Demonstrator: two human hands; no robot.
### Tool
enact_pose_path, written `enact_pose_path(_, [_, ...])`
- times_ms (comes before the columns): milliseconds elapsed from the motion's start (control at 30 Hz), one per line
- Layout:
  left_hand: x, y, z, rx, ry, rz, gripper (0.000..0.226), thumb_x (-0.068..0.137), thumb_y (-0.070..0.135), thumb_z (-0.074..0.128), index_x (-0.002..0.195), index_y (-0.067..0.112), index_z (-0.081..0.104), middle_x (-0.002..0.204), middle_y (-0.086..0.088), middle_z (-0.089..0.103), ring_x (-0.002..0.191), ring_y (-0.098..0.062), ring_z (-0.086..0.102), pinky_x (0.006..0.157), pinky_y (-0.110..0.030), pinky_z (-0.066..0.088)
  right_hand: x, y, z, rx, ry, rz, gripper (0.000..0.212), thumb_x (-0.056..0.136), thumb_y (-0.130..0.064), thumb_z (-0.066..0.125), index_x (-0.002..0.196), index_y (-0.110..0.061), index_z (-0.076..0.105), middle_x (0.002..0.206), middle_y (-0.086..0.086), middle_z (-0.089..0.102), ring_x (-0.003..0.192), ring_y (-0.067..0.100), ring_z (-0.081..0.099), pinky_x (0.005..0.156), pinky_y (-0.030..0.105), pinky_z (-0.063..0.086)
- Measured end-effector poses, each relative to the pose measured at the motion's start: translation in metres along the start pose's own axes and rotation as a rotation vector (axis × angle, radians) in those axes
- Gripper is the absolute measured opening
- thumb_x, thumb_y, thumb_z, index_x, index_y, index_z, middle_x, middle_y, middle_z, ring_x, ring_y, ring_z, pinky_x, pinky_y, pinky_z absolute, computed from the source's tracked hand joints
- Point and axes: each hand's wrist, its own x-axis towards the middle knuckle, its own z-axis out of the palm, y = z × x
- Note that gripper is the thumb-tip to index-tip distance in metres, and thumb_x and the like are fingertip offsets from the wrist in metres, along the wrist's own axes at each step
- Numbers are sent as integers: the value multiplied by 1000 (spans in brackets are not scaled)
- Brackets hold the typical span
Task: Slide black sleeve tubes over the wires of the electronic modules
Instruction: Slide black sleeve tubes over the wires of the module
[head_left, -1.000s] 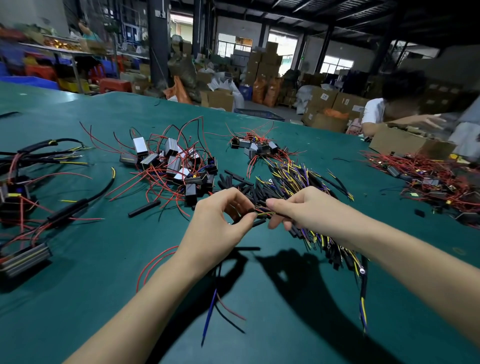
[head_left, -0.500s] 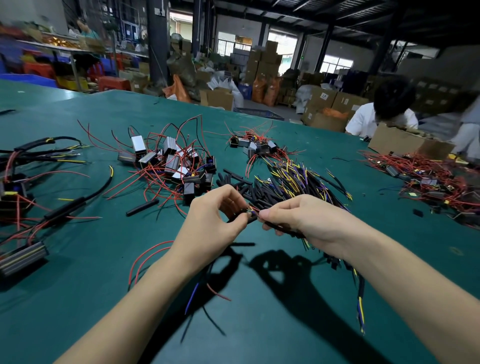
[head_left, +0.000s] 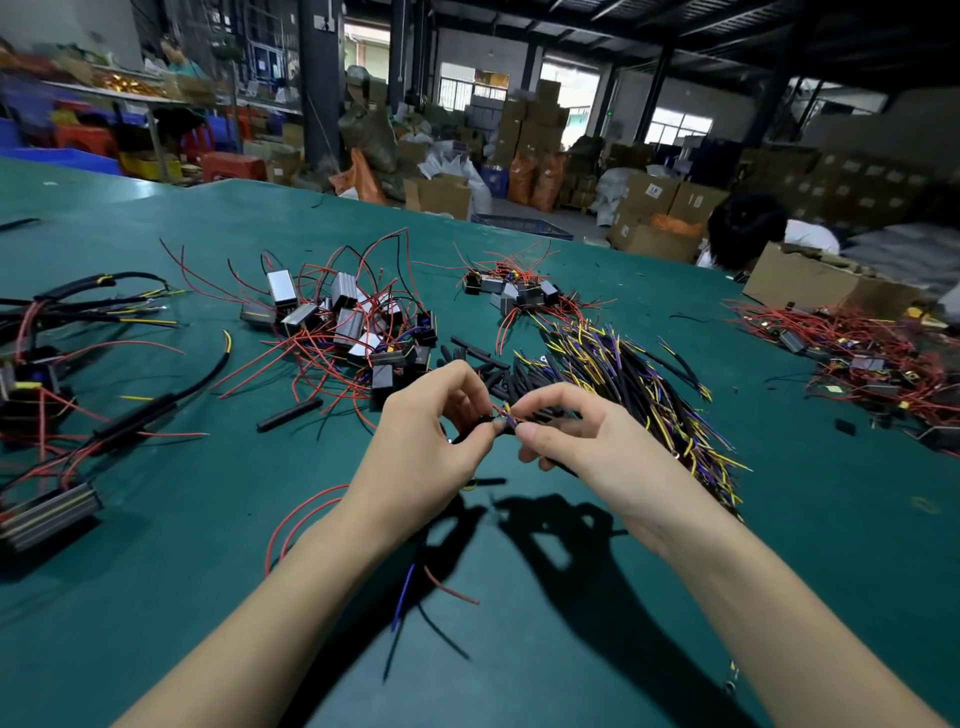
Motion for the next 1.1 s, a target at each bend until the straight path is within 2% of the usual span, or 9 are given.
enact_pose_path(233, [0,-1,0,17,-24,36,25,76,3,73,70,19,55,65,7,54,62,-3,47,57,-9,34,1,0,-1,-123,-17,17,19,92,-9,58,91,-22,71,66,-5,64,55,-6,52,61,8,42])
enact_pose_path(400, [0,-1,0,35,-37,57,25,76,4,74,70,18,54,65,6,53,60,-4,45,54,-17,36,2,0,-4,-75,2,84,22,92,-30,59,87,-16,75,65,-8,64,58,-3,52,62,6,42])
enact_pose_path(600, [-1,0,0,95,-24,102,23,76,3,73,74,15,53,71,4,51,63,-3,44,57,-13,33,4,-4,-1,5,7,80,6,87,-10,66,82,-12,68,64,-2,62,52,-4,54,56,8,43])
enact_pose_path(800, [-2,-4,1,109,-98,48,19,86,10,64,82,18,47,86,3,56,67,5,45,62,-14,32,6,-3,1,188,5,155,11,84,-4,66,77,-11,65,70,1,64,61,5,62,55,13,47])
enact_pose_path(867, [-3,-8,3,102,-160,-33,25,89,10,58,82,24,38,89,1,62,68,2,51,60,-16,34,8,0,3,201,34,186,13,85,-7,66,74,-13,65,72,3,66,64,8,63,61,16,49])
enact_pose_path(900, [-3,-10,4,102,-179,-54,28,90,9,56,80,24,35,87,-1,62,69,-1,53,59,-17,35,9,2,4,188,55,203,13,86,-10,65,74,-13,65,73,2,68,65,10,63,69,19,50])
enact_pose_path(967, [-4,-12,5,124,-179,-54,28,90,8,55,80,21,33,81,-6,59,63,-4,48,56,-18,33,12,4,6,152,99,226,15,87,-14,63,73,-13,66,71,-1,69,62,12,64,86,31,47])
enact_pose_path(1000, [-4,-13,5,138,-176,-54,27,89,9,57,80,20,34,80,-8,59,59,-4,43,54,-17,31,13,5,8,144,116,231,15,87,-15,62,73,-14,66,69,-3,69,61,11,63,88,33,45])
enact_pose_path(1100, [-4,-14,4,143,-205,-74,29,86,16,65,87,20,36,88,-2,62,64,-1,49,59,-19,36,13,5,13,128,143,234,15,87,-17,61,72,-16,64,67,-6,67,58,8,61,70,28,41])
